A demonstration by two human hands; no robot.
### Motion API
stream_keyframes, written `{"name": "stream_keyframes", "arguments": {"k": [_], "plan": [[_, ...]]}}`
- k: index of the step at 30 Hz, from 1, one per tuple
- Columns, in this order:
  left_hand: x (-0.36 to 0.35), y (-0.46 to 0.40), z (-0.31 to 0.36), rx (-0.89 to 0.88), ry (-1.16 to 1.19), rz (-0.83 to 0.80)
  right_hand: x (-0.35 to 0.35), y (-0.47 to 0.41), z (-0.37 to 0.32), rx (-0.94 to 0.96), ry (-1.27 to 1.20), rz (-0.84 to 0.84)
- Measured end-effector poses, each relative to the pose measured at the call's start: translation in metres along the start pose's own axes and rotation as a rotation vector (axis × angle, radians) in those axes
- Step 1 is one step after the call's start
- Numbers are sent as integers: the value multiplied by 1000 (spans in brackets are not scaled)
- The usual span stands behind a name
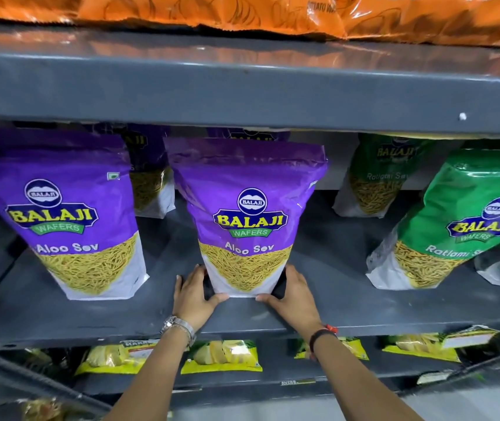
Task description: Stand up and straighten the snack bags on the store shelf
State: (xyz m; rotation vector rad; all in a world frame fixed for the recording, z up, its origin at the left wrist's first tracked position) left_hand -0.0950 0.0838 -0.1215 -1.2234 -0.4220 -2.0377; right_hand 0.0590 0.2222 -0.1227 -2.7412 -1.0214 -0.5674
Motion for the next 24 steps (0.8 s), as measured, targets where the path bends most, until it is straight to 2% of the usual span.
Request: {"name": "stream_keyframes", "arguments": {"k": [18,22,24], "plan": [[6,5,6,27,46,-46,0,2,-4,-33,33,-13],[8,8,6,9,86,-64,3,5,-7,-31,-21,-40],[7,13,4,19,141,-60,14,14,-7,-3,-87,14]]}}
Point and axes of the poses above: each hand's wrist, its own y-axis away from the middle knuckle, its own x-axis out of the back of the hand, z = x × y, the point moved 4 cm from there along -y, towards the middle knuckle, and after that the axes turned 13 degrees about -y, right-handed, at the moved point
